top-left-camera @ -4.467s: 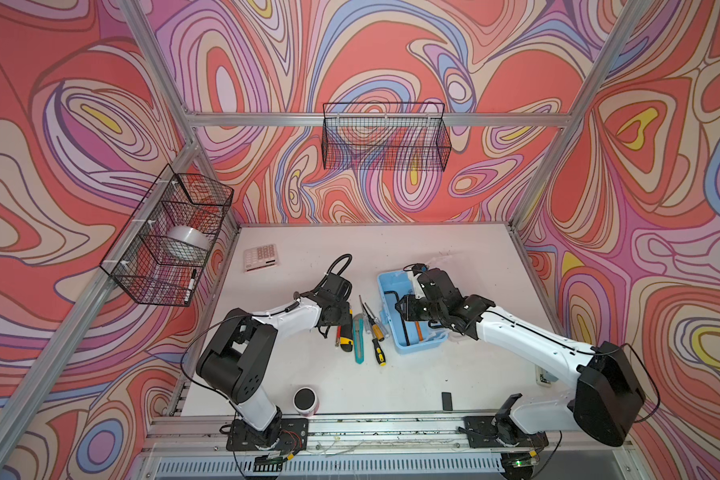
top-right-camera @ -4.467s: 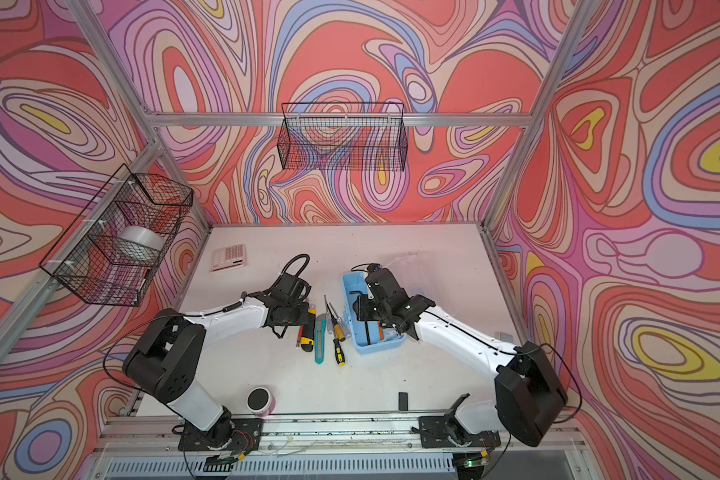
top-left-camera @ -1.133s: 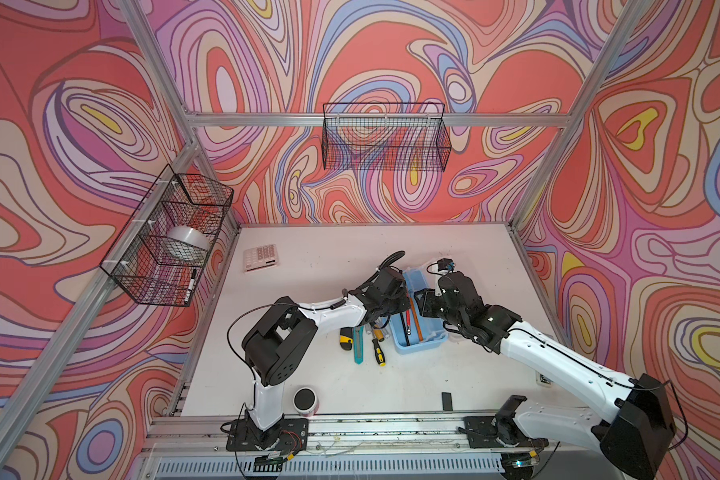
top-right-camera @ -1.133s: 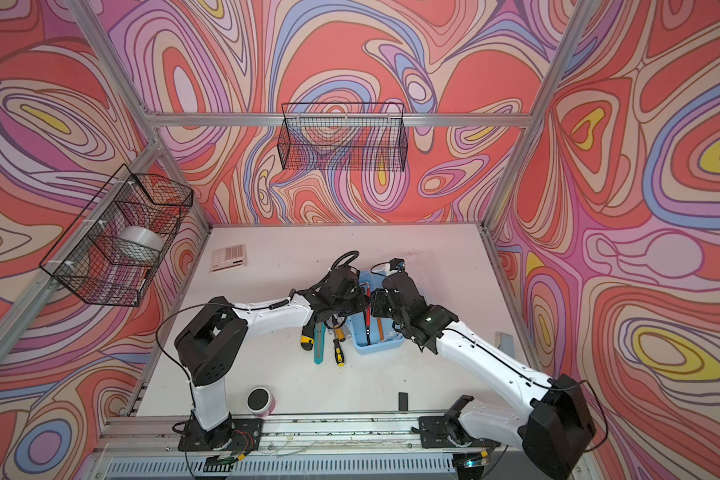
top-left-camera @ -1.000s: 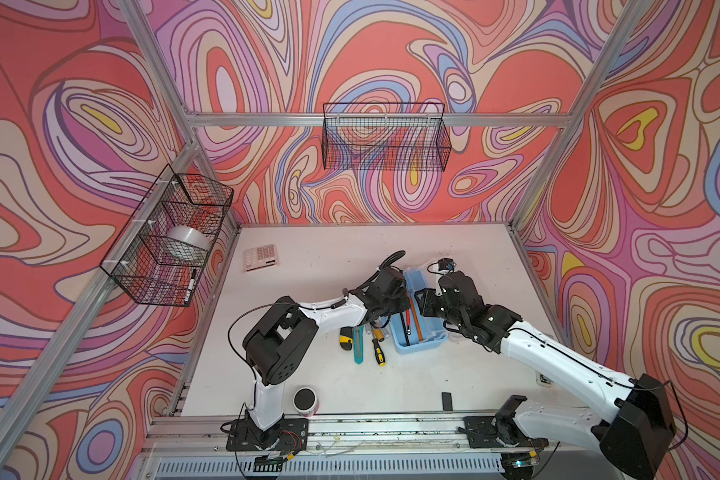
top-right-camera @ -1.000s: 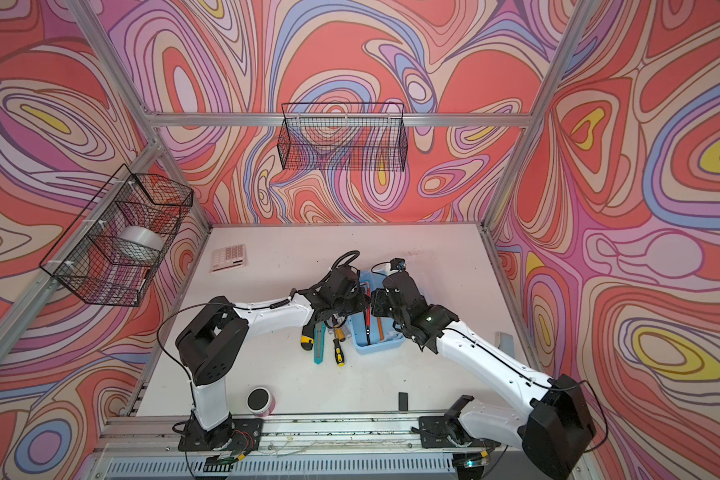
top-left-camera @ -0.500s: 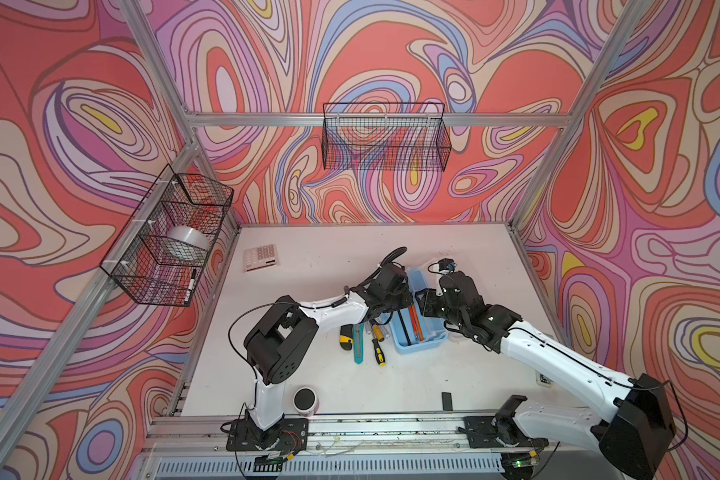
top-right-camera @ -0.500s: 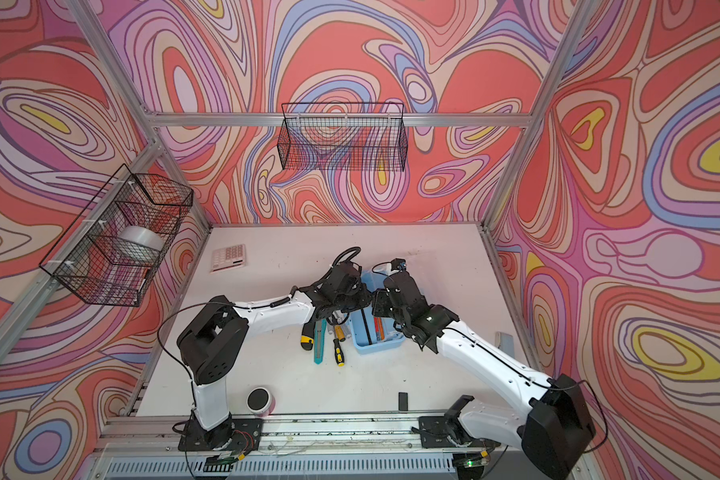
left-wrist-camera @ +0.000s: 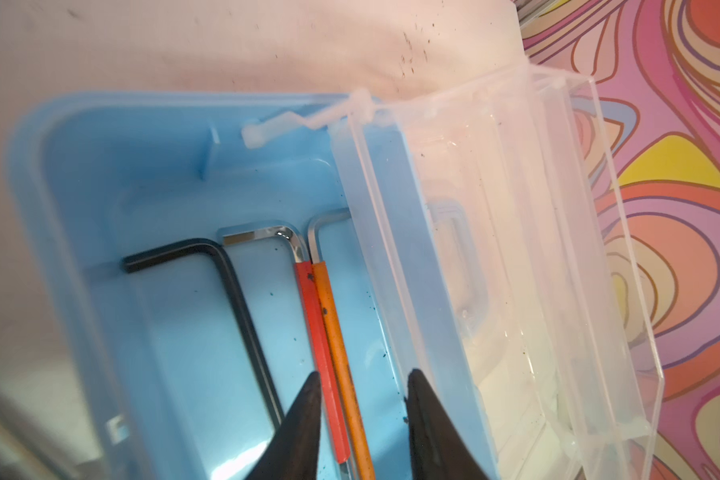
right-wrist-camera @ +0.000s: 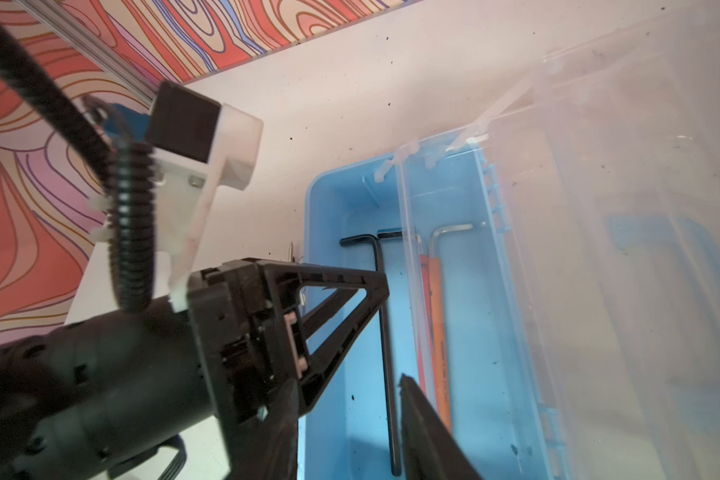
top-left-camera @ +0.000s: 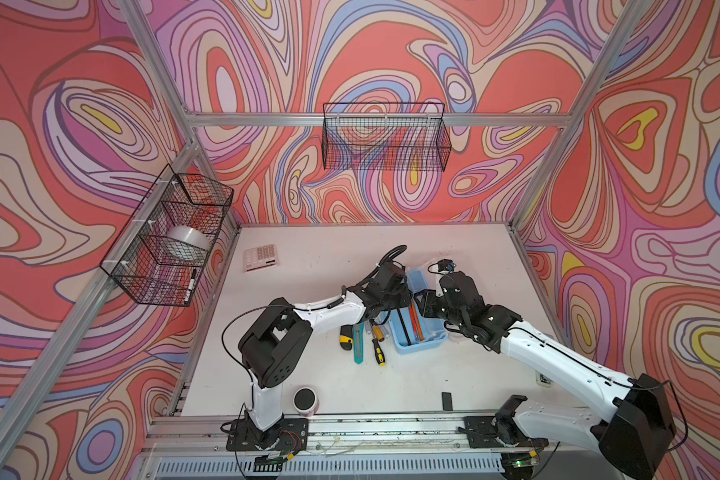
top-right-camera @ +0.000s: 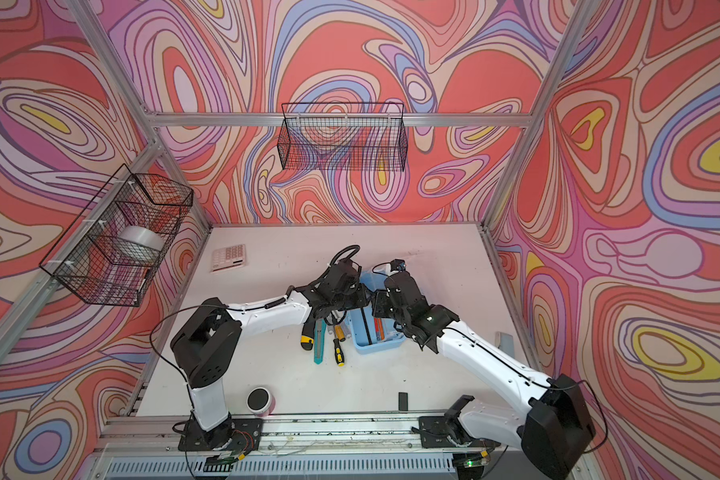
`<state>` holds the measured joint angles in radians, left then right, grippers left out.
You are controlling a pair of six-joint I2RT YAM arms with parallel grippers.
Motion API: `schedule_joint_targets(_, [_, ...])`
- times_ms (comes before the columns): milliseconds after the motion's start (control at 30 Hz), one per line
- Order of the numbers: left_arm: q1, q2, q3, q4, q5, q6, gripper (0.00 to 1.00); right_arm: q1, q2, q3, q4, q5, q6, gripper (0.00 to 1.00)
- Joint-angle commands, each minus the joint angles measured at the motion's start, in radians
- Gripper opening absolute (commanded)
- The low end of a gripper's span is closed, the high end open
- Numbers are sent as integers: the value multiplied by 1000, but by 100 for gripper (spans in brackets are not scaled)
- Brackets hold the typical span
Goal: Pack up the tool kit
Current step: 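Move the left gripper back over the yellow-and-black utility knife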
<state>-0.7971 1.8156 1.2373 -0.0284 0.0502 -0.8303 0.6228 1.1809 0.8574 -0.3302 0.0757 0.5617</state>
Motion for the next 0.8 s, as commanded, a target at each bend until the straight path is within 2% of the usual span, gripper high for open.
schedule_joint_targets(0, [20,-118,-22,-116,-127,115,44,-2,-8,-10,13,-36,-18,48])
schedule_joint_targets(233, [67,-311,-131,-282,-273,236,50,-3,-1,0,16,-68,-22,49])
schedule_joint_targets(433, [156,-428,-246,-367,-255,265,51,-2,15,10,8,-96,-23,49])
schedule_joint_targets(567, [169,-459,-278,-426,-280,291,51,-1,23,9,11,-105,-18,49])
schedule_joint_targets(767, [171,-442,-295,-462,-252,299,52,1,44,11,25,-124,-7,49])
